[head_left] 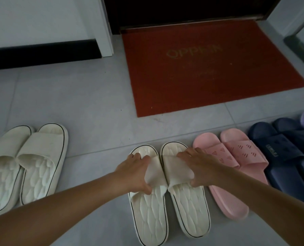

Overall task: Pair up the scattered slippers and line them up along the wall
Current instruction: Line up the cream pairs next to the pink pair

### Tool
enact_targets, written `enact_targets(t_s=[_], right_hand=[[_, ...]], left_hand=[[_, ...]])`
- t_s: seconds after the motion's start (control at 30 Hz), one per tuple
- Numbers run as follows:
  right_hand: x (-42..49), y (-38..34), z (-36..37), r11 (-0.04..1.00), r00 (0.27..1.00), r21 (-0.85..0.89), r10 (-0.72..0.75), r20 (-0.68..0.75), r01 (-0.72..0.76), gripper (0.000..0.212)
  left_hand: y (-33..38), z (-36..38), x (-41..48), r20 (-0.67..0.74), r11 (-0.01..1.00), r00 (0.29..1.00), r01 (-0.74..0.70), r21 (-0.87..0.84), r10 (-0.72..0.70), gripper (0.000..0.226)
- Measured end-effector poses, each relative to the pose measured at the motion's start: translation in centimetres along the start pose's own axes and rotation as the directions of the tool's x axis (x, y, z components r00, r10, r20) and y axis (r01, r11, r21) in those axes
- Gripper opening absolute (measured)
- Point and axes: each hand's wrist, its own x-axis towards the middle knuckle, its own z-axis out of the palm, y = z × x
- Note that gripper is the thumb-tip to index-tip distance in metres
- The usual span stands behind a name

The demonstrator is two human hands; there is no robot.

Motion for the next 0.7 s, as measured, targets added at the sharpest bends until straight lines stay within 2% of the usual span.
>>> enact_targets(t_s=[0.33,0.57,0.7], right_hand=[[0.1,-0.2,-0.3,1.0,1.0,-0.004,0.01,0.003,-0.01,0.084],[0.1,0.1,-0.8,0.992,0.998,0.113,0.043,0.042,-0.048,0.086],[0.1,0.2,-1.0,0.993,0.998,0.107,0.036,0.056,-0.042,0.085]], left_hand=[[0.4,0.3,-0.5,-0.014,1.0,1.0,-0.002,-0.018,0.001,0.077],[0.2,0.0,-0.3,-0.022,0.994,0.998,0.05,-0.095,-0.053,0.076],[0.1,-0.1,-0.4,-0.029,0.99,0.998,0.058,-0.128,-0.062,0.081]])
